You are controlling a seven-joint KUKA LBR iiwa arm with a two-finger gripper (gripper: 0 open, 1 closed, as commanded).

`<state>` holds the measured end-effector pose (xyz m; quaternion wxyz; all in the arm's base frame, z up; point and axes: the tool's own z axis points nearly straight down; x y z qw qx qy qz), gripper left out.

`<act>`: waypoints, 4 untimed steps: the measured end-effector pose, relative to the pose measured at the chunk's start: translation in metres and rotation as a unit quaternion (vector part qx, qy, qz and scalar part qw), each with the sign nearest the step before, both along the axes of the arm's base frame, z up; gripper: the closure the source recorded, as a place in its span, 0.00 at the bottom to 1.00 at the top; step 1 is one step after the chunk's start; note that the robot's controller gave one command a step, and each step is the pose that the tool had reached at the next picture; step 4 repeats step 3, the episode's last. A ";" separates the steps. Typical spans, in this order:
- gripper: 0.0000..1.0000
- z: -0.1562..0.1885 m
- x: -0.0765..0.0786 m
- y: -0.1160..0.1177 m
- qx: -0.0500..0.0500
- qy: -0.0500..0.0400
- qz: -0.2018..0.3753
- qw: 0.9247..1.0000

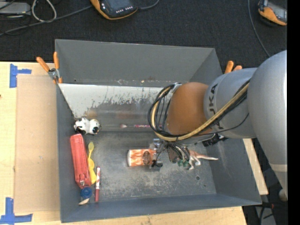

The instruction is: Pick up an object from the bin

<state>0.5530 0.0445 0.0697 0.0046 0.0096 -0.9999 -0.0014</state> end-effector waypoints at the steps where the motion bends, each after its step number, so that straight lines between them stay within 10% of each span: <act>1: 1.00 0.000 0.000 0.000 0.000 0.000 0.000 1.000; 3: 1.00 0.127 0.003 0.009 0.000 0.002 -0.019 1.000; 4: 1.00 0.127 0.003 0.009 0.000 0.002 -0.019 1.000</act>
Offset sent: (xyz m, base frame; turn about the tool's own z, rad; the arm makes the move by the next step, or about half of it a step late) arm -0.0166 0.0145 0.1525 0.0353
